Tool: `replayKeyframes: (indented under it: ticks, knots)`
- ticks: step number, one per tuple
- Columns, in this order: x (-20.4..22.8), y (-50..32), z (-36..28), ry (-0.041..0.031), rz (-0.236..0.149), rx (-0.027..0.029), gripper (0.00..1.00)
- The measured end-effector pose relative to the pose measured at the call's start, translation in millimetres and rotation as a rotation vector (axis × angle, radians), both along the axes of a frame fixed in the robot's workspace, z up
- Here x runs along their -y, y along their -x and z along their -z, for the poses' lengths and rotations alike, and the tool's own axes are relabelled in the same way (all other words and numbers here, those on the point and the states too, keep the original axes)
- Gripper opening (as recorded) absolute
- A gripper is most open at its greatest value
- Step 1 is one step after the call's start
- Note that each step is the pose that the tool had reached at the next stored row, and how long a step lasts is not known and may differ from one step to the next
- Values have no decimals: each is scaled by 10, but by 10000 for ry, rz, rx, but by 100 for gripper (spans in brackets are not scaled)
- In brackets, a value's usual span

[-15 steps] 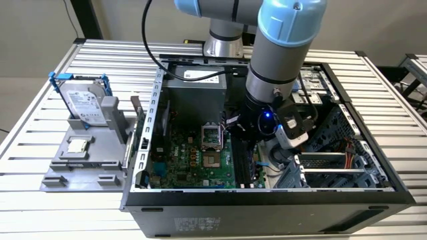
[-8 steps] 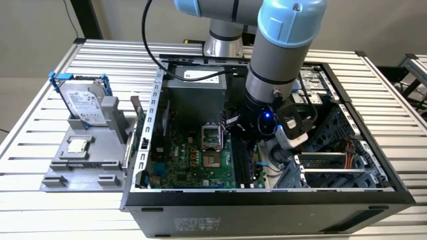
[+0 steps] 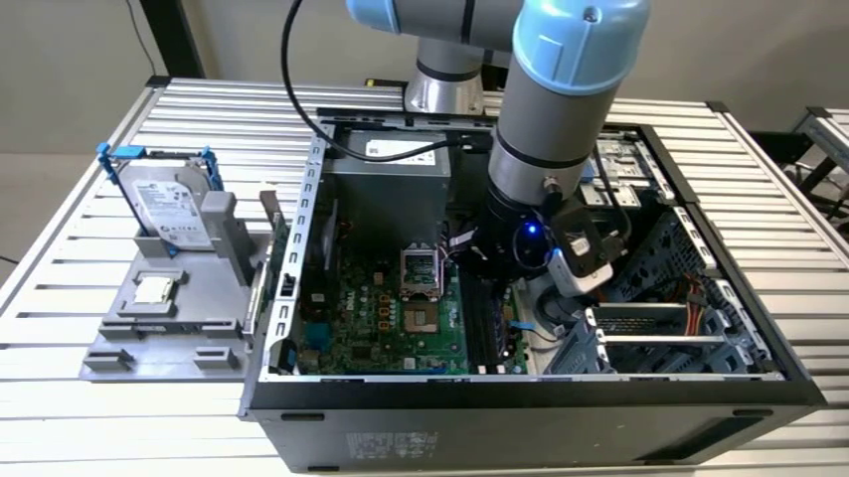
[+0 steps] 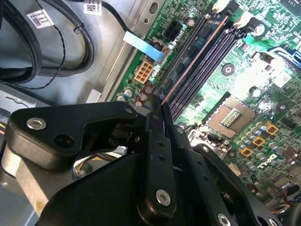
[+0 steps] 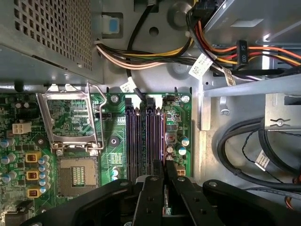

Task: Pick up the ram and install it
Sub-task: 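Insert the ram into the slot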

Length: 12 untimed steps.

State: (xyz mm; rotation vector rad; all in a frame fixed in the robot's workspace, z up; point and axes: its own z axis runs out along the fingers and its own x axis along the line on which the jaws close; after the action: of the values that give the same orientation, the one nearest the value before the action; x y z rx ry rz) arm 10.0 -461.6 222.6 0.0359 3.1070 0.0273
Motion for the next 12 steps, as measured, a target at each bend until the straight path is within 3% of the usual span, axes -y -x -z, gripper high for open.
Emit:
replayKeyframes:
  ticks: [12]
  knots:
    - [14,1,1,-33,-307,-31,0]
